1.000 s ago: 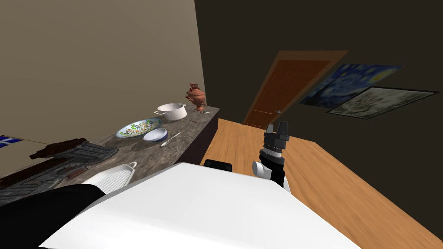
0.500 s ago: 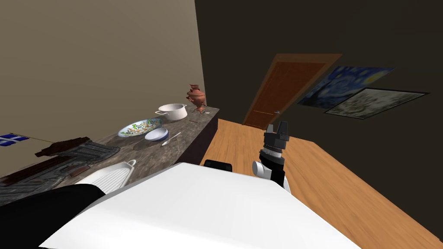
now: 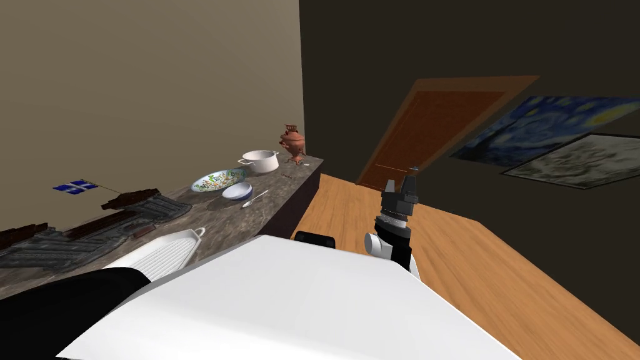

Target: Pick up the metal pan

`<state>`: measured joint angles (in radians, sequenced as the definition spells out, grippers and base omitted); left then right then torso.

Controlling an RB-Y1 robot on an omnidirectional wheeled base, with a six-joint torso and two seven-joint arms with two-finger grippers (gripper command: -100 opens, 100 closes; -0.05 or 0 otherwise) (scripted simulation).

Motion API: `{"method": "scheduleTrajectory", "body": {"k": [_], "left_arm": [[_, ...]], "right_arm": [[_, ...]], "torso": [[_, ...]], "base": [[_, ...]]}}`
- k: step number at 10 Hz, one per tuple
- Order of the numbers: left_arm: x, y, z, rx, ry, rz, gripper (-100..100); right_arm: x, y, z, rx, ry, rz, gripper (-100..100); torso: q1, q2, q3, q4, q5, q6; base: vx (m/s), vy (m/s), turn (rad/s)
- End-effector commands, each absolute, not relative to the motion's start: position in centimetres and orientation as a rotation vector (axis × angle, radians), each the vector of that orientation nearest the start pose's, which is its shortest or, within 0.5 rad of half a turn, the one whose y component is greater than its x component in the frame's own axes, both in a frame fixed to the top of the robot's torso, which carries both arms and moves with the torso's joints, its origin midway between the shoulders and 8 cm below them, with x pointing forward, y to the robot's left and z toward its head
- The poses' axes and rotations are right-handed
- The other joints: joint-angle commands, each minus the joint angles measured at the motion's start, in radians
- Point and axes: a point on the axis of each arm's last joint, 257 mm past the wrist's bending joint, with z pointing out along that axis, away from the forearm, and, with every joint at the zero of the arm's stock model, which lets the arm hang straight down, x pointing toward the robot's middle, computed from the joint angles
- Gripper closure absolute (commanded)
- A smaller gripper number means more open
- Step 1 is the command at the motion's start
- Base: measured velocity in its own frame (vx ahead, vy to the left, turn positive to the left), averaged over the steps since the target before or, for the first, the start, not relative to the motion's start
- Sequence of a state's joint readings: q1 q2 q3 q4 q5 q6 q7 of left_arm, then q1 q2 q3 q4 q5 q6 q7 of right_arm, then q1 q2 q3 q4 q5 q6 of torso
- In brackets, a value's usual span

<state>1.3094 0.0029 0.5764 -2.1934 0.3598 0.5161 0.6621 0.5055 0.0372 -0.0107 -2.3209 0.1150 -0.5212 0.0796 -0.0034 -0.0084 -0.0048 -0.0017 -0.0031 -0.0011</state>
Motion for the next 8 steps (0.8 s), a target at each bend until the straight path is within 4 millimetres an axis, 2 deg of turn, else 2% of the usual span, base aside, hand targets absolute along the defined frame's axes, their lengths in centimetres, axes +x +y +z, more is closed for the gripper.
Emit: {"method": "scheduleTrajectory", "body": {"k": [1,6,7,8], "left_arm": [[-6.1,55.9,-30.7,-2.307,0.384,-0.203,100],[-4.3,54.9,-29.9,-2.285,0.518,-0.26,100],[-4.7,55.1,-30.1,-2.291,0.5,-0.252,100],[-4.6,55.0,-30.1,-2.29,0.505,-0.252,0]], "right_arm": [[33.3,-27.1,4.4,0.537,0.627,1.152,0],[33.3,-27.1,4.4,0.537,0.627,1.152,0],[33.3,-27.1,4.4,0.537,0.627,1.152,0],[33.3,-27.0,4.4,0.536,0.627,1.152,0]], "torso": [[0.0,0.0,0.0,0.0,0.0,0.0],[-0.002,0.002,0.001,0.0,-0.002,-0.001],[-0.003,0.002,0.001,0.001,-0.002,-0.001],[-0.003,0.004,0.002,0.001,-0.003,0.0]], "base": [[0.116,0.01,0.23],[0.092,0.007,0.245],[0.04,-0.003,0.049],[0.007,-0.001,-0.01]]}}
